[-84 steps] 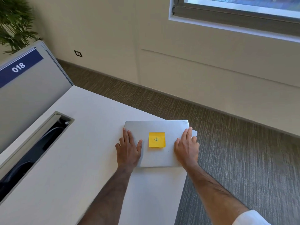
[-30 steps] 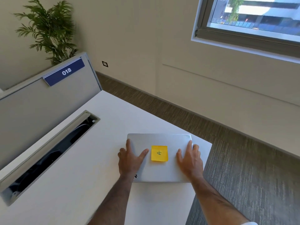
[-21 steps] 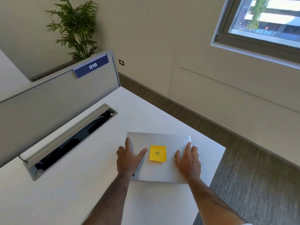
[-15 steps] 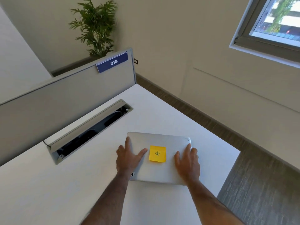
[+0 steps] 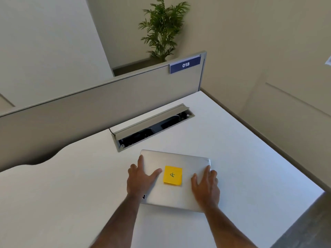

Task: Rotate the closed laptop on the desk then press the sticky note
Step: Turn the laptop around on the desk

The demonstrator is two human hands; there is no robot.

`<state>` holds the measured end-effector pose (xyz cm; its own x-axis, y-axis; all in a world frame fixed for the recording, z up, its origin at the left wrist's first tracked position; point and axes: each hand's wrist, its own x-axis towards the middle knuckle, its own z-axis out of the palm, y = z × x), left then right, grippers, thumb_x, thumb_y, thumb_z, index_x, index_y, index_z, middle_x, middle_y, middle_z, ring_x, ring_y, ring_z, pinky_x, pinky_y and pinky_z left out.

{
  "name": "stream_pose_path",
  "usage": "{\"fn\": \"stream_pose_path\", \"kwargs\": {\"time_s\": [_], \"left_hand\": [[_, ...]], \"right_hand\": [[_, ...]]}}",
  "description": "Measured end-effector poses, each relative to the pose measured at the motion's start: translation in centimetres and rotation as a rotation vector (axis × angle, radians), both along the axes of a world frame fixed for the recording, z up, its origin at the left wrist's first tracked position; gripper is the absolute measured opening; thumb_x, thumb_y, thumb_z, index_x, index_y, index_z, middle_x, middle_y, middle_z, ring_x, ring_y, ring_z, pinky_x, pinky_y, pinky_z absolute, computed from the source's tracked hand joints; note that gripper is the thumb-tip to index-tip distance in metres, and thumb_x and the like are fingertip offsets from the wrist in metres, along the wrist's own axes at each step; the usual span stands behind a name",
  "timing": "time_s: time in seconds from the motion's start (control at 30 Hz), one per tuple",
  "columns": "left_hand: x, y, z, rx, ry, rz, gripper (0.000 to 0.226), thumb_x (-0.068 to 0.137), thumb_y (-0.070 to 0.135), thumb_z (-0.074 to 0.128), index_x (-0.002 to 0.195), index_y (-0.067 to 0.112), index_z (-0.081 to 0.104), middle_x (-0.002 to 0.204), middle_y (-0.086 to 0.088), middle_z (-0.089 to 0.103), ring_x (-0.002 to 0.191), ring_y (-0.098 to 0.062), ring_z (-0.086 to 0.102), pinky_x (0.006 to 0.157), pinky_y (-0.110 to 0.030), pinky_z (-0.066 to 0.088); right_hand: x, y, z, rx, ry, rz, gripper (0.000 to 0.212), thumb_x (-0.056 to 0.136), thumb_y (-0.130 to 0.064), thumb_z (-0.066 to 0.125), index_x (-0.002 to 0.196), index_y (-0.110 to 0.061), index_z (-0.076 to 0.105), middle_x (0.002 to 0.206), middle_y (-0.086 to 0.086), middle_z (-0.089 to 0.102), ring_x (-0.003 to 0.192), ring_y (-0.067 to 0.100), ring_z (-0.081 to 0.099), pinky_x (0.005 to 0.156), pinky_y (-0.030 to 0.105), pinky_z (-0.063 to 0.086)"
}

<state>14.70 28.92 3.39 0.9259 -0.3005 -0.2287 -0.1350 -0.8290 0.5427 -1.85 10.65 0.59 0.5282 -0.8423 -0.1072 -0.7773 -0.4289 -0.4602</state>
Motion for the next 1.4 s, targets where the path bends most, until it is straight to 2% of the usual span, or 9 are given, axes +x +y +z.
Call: {"fn": "stream_pose_path", "kwargs": {"time_s": [0.2, 0.43, 0.63, 0.77, 0.97, 1.17, 1.4], "left_hand": [[0.7, 6.9, -0.3, 0.008, -0.007, 0.072, 0.107, 0.066, 0.094, 0.049, 0.151, 0.041, 0.013, 0.126, -0.005, 0.048, 0.131, -0.028, 0.039, 0.093, -0.047, 0.049], [1.6, 13.6, -1.4, 0.022, 0.008, 0.147, 0.109, 0.063, 0.097, 0.048, 0.150, 0.044, 0.012, 0.123, -0.001, 0.047, 0.130, -0.026, 0.039, 0.089, -0.047, 0.049], [3.0, 18.2, -2.4, 0.026, 0.016, 0.192, 0.112, 0.061, 0.098, 0.049, 0.152, 0.043, 0.013, 0.123, 0.000, 0.047, 0.130, -0.025, 0.039, 0.091, -0.047, 0.050], [3.2, 19.8, -3.2, 0.022, 0.021, 0.202, 0.112, 0.061, 0.099, 0.048, 0.151, 0.042, 0.014, 0.120, 0.000, 0.047, 0.129, -0.025, 0.040, 0.090, -0.046, 0.050], [2.8, 20.6, -3.7, 0.074, -0.029, 0.187, 0.112, 0.066, 0.098, 0.043, 0.154, 0.036, 0.015, 0.120, -0.003, 0.049, 0.124, -0.027, 0.043, 0.091, -0.046, 0.051], [2.8, 20.7, -3.7, 0.205, -0.158, 0.137, 0.107, 0.076, 0.094, 0.030, 0.158, 0.027, 0.018, 0.122, -0.007, 0.050, 0.116, -0.028, 0.049, 0.091, -0.043, 0.051], [2.7, 20.8, -3.7, 0.308, -0.244, 0.097, 0.103, 0.081, 0.091, 0.024, 0.157, 0.022, 0.024, 0.121, -0.007, 0.054, 0.108, -0.028, 0.054, 0.086, -0.042, 0.050]], "right_hand": [[1.8, 6.3, -0.5, -0.009, 0.009, 0.071, 0.071, 0.097, -0.048, 0.045, 0.149, -0.003, 0.029, 0.125, 0.010, 0.041, 0.105, 0.034, 0.055, 0.067, 0.043, 0.054], [3.7, 11.8, -0.8, -0.016, 0.038, 0.151, 0.070, 0.099, -0.047, 0.042, 0.150, -0.002, 0.028, 0.127, 0.011, 0.042, 0.105, 0.033, 0.055, 0.069, 0.043, 0.055], [5.5, 15.6, -1.6, -0.039, 0.031, 0.204, 0.069, 0.096, -0.047, 0.050, 0.145, -0.001, 0.036, 0.121, 0.009, 0.043, 0.096, 0.032, 0.058, 0.061, 0.042, 0.055], [6.2, 16.8, -2.0, -0.075, 0.047, 0.220, 0.068, 0.093, -0.047, 0.054, 0.142, 0.000, 0.040, 0.115, 0.009, 0.044, 0.087, 0.030, 0.059, 0.055, 0.040, 0.055], [6.2, 17.7, -2.1, -0.108, 0.062, 0.234, 0.068, 0.092, -0.046, 0.056, 0.140, 0.001, 0.041, 0.112, 0.011, 0.046, 0.085, 0.031, 0.058, 0.053, 0.039, 0.054], [6.5, 18.0, -1.7, -0.115, 0.094, 0.228, 0.068, 0.094, -0.046, 0.054, 0.141, 0.001, 0.043, 0.115, 0.012, 0.049, 0.089, 0.032, 0.058, 0.058, 0.040, 0.054], [6.4, 18.4, -1.5, -0.123, 0.113, 0.224, 0.068, 0.096, -0.048, 0.049, 0.144, -0.001, 0.042, 0.120, 0.013, 0.051, 0.094, 0.031, 0.058, 0.063, 0.041, 0.054]]}}
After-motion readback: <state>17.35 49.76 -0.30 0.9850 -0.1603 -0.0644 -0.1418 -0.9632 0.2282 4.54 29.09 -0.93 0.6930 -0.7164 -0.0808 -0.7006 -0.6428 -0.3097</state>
